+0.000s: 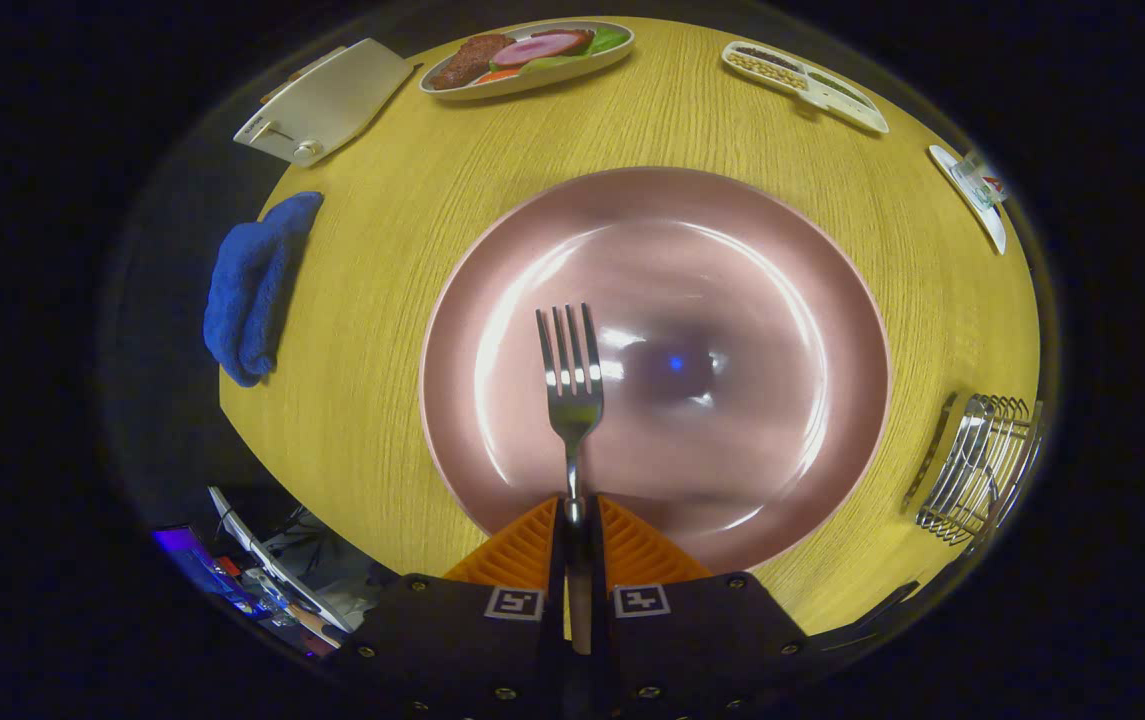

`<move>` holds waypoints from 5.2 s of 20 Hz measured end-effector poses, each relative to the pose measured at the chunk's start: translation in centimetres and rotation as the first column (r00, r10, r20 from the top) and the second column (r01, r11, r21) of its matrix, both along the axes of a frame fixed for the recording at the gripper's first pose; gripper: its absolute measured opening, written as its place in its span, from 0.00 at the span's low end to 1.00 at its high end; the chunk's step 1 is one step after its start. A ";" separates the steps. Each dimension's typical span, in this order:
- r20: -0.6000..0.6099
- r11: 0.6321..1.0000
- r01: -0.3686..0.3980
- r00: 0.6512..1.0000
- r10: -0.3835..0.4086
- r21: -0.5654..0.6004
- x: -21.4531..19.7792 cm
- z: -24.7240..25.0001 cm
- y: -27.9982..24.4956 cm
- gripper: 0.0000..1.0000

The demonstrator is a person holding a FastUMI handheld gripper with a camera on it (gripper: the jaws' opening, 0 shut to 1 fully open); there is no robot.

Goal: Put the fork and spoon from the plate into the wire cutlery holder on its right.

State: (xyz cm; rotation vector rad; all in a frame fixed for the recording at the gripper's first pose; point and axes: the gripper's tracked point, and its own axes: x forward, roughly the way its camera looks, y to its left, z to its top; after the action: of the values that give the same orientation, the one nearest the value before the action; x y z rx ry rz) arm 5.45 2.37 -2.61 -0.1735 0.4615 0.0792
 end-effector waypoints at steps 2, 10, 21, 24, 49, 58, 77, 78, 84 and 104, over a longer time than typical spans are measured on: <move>-0.012 1.000 0.011 1.000 -0.011 -0.003 0.0 -0.1 -0.2 0.03; -0.012 0.999 -0.013 1.000 0.014 0.041 -2.1 0.9 -0.8 0.03; 0.031 0.999 0.012 0.999 -0.013 0.033 -10.3 4.9 -7.5 0.03; 0.041 0.998 0.039 0.998 -0.041 0.043 -12.2 5.5 -9.9 0.03; -0.407 0.965 0.136 0.887 -0.219 -0.223 -16.1 5.3 -23.9 0.03; -0.526 0.959 0.126 0.814 -0.246 -0.254 -14.5 6.4 -23.4 0.03; -0.642 0.950 0.211 0.701 -0.310 -0.229 -15.5 6.7 -23.8 0.03; -0.644 0.949 0.210 0.698 -0.314 -0.236 -15.3 6.6 -23.8 0.03; -0.624 0.949 0.211 0.715 -0.313 -0.234 -14.0 6.9 -23.3 0.09; -0.431 0.987 0.162 0.889 -0.156 -0.023 -17.6 6.9 -23.1 0.27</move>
State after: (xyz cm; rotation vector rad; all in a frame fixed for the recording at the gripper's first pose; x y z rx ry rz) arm -12.19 -20.68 4.33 -0.1024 0.9182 -0.0426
